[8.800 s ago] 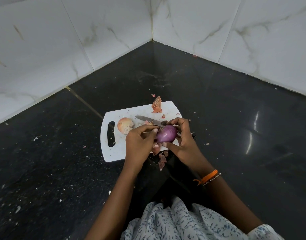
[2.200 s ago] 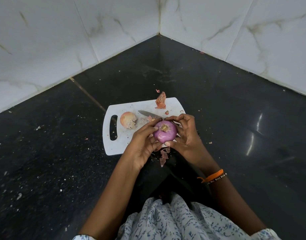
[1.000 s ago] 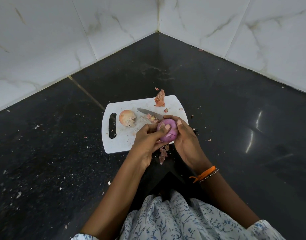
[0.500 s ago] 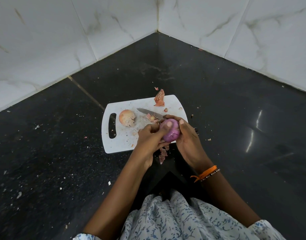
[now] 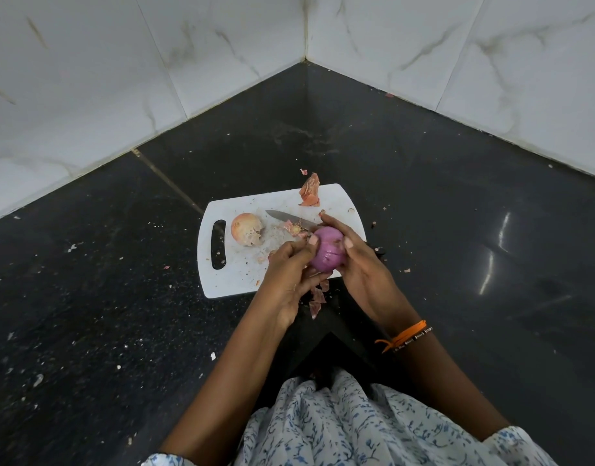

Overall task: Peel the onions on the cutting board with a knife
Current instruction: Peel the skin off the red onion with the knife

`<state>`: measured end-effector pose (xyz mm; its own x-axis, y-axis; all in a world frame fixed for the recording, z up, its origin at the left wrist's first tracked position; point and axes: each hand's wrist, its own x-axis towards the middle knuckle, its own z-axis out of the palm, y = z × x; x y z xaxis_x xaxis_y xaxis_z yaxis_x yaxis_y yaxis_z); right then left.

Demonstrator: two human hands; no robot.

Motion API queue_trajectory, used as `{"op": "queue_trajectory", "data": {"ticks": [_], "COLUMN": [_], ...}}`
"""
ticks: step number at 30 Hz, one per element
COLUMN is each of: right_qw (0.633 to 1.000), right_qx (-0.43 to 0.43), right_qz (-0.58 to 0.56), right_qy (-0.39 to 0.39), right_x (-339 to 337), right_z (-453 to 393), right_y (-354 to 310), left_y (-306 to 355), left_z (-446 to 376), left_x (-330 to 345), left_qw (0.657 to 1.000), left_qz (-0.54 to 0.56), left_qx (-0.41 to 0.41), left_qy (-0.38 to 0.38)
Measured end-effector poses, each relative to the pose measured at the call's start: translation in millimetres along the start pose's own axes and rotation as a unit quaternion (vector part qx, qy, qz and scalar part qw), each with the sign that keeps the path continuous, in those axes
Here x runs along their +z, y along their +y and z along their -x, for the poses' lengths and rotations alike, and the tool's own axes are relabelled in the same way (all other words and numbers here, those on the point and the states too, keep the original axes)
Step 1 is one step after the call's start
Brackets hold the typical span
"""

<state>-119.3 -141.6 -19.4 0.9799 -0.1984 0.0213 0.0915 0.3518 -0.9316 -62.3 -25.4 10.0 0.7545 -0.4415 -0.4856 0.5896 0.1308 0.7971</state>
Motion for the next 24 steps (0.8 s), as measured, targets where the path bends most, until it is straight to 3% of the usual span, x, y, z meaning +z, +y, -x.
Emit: {"op": "queue_trajectory", "data": {"ticks": [9,12,18,24], "right_qw": [0.995,0.994,0.995,0.977], "right_qx": [-0.044,-0.051,0.001,0.056], "right_qz": [0.091,0.1,-0.103,-0.207], "right_qy": [-0.009,-0.012,0.014,0.008], "right_x": [-3,-6,-5,-7], "right_z": [4,5,3,-3], "right_y": [1,4,4,10], "left_y": [5,7,9,10], "left_z": [3,4,6,5], "left_x": [-1,-4,-10,-13], "left_qw": [0.997,0.998,0.993,0.979], "left_qz": [0.058,0.03,-0.081,-0.11], "left_qx": [-0.036,-0.041,0.033,0.118], "left_qy": [-0.02,-0.048,-0.083,-0.124]}}
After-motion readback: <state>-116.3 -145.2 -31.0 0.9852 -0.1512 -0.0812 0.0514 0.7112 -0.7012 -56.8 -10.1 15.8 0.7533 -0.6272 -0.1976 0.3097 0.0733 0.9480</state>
